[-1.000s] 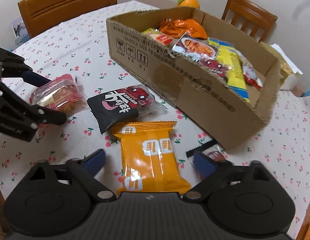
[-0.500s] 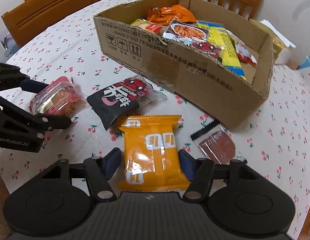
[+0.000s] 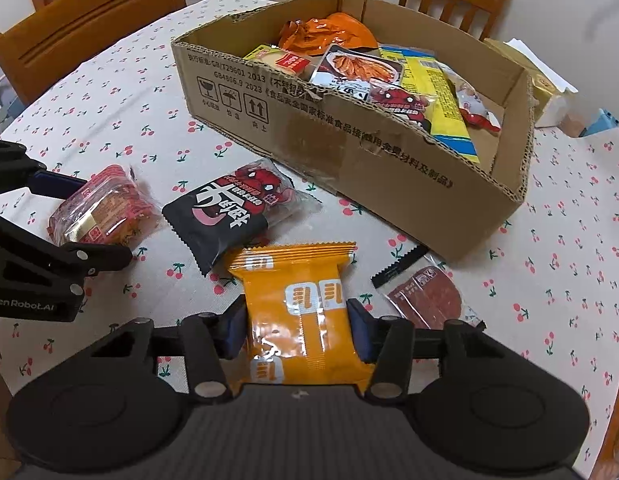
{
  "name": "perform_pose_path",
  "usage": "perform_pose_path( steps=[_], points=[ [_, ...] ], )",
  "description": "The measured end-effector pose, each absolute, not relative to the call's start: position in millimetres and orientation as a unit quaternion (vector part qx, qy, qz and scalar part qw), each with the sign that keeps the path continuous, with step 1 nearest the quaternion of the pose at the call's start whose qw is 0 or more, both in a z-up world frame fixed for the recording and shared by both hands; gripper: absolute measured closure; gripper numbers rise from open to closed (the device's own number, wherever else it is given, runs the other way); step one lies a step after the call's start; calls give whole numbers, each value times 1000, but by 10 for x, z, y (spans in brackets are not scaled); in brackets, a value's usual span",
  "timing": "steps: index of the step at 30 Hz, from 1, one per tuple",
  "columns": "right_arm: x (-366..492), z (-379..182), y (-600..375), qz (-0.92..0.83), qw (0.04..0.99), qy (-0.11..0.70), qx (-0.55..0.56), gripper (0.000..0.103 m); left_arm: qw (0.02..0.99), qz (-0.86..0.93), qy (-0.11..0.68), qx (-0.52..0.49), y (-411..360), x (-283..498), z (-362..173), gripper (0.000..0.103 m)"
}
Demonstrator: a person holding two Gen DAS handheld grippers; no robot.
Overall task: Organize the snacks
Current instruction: 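Carry the pink packet toward the box while the right tool drops the orange packet inside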
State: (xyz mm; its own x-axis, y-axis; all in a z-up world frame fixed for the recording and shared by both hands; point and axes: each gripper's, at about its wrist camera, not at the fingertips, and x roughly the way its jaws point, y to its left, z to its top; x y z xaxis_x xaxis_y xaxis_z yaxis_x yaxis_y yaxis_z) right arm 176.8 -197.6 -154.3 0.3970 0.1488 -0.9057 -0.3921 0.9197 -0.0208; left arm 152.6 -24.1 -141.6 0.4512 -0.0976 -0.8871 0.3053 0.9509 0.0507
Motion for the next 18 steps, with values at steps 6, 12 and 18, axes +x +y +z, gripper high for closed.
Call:
perform_pose_path(
  steps=[6, 12, 18],
  points=[
    [1761, -1498, -1999, 149, 830, 526, -106, 50, 845, -126, 513, 88, -203, 1528, -1398, 47],
    [1743, -1409, -2052, 145, 831, 528, -95, 50, 842, -133, 515, 91, -170, 1512, -1328, 47],
    [1712, -1225, -2118, 144, 837, 521, -85, 50, 842, -145, 510, 100, -116, 1467, -1130, 47]
  ],
)
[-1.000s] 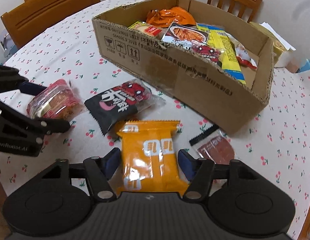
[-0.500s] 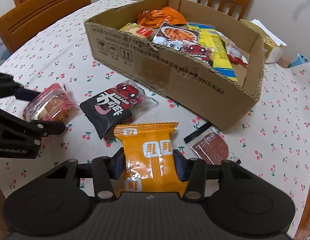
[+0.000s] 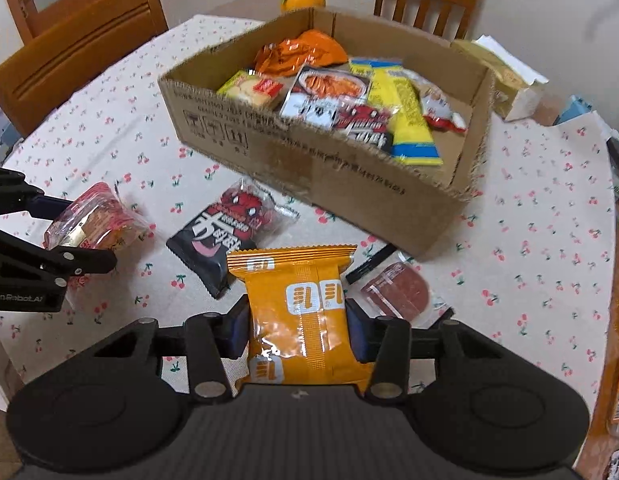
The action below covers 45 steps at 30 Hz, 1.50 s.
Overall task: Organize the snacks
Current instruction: 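Carry the pink packet toward the box while the right tool drops the orange packet inside, then lower the pink bread packet into the box and open the left tool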
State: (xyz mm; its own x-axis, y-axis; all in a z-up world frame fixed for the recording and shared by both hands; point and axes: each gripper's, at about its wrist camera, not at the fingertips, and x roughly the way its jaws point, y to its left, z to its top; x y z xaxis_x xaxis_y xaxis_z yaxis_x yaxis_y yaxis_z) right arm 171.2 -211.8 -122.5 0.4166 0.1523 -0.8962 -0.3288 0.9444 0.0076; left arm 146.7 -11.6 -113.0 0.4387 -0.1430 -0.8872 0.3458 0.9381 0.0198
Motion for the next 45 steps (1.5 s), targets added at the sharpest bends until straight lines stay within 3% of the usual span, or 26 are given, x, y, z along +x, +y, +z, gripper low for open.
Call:
perform_pose_path(
  steps=[19, 33, 34, 36, 37, 40, 45],
  points=[
    [2058, -429, -2319, 133, 884, 440, -87, 50, 840, -218, 482, 122, -124, 1429, -490, 47],
    [2815, -582, -2523, 92, 898, 428, -38, 50, 850, -214, 466, 120, -162, 1800, -349, 47],
    [2849, -611, -2525, 88, 899, 428, -37, 49, 850, -214, 465, 120, -170, 1831, -344, 47],
    [2880, -667, -2527, 79, 898, 431, -39, 35, 851, -218, 462, 122, -198, 1892, -324, 47],
    [2872, -678, -2527, 78, 897, 433, -39, 23, 852, -219, 460, 123, -214, 1922, -315, 47],
    [2742, -667, -2515, 86, 901, 423, -38, 6, 854, -226, 452, 128, -275, 2029, -286, 47],
    [2448, -600, -2452, 84, 907, 410, -48, 0, 856, -237, 440, 132, -395, 2284, -240, 47]
  ],
)
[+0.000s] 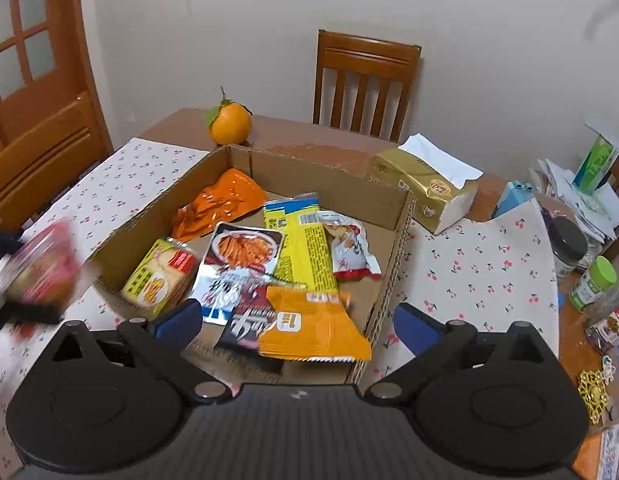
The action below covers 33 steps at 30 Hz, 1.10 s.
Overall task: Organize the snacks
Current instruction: 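Lower the pink bread packet into the box and open the left tool, then move the left tool to the second black-red spicy-strip packet and close on it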
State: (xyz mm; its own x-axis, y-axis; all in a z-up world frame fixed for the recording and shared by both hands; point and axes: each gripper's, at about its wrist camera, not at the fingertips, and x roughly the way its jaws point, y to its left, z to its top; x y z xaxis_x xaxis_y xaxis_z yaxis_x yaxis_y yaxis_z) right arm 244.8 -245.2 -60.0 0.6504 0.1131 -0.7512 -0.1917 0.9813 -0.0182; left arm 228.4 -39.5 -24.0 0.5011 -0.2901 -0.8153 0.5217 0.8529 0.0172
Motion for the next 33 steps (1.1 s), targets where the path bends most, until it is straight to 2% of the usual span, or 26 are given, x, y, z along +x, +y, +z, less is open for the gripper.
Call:
perform_pose_path(
  steps=[20, 22, 23, 24, 33],
  points=[
    [1773, -698, -2484, 20, 906, 422, -26, 0, 854, -253, 434, 132, -1004, 3619, -428, 47],
    [1729, -720, -2506, 15, 904, 426, -26, 0, 859, -244, 428, 135, -1040, 3690, -453, 37],
    [1707, -732, -2513, 13, 904, 427, -26, 0, 864, -235, 424, 138, -1042, 3698, -452, 27],
    [1690, -741, -2518, 12, 903, 429, -26, 0, 868, -229, 417, 139, -1038, 3681, -443, 22],
    [1615, -932, -2570, 41, 892, 449, -23, 0, 876, -221, 409, 130, -713, 3202, -260, 19]
  ],
)
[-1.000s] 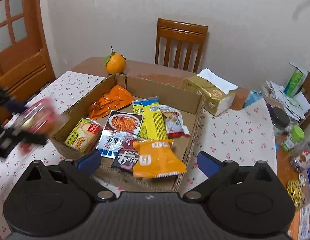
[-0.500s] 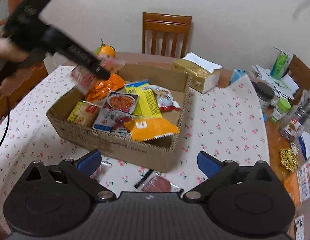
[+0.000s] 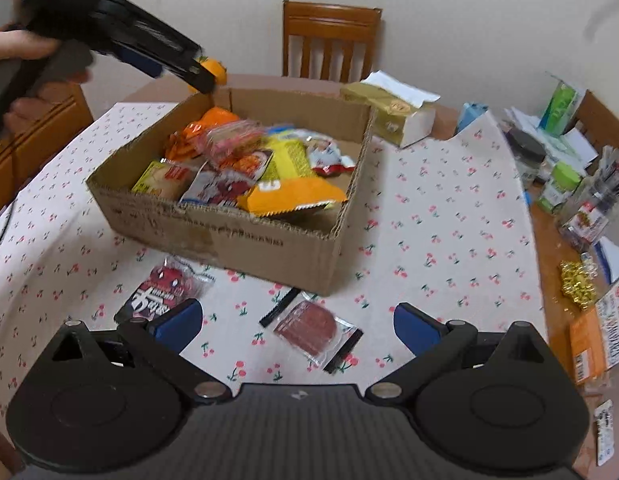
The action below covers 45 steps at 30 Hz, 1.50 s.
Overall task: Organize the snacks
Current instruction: 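Move the left tool to the second black-red spicy-strip packet and close on it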
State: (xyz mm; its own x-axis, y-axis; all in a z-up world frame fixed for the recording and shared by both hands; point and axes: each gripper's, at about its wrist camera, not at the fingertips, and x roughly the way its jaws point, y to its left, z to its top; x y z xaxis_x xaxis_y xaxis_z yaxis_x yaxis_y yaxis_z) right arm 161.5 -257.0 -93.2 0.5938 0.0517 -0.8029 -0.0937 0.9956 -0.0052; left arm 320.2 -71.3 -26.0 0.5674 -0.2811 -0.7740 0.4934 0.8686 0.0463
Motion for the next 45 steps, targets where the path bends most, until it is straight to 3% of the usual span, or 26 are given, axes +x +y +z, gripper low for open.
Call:
perform_pose_path(
  steps=[4, 20, 45],
  points=[
    [1645, -1087, -2619, 57, 884, 462, -24, 0, 881, -206, 411, 110, -483, 2892, -214, 12],
    [2166, -1674, -2759, 142, 859, 489, -64, 0, 865, -135, 481, 41, -139, 1946, -678, 11],
    [1753, -1690, -2466, 202, 838, 494, -112, 0, 838, -190, 501, 105, -933, 2065, -1478, 14]
  ],
)
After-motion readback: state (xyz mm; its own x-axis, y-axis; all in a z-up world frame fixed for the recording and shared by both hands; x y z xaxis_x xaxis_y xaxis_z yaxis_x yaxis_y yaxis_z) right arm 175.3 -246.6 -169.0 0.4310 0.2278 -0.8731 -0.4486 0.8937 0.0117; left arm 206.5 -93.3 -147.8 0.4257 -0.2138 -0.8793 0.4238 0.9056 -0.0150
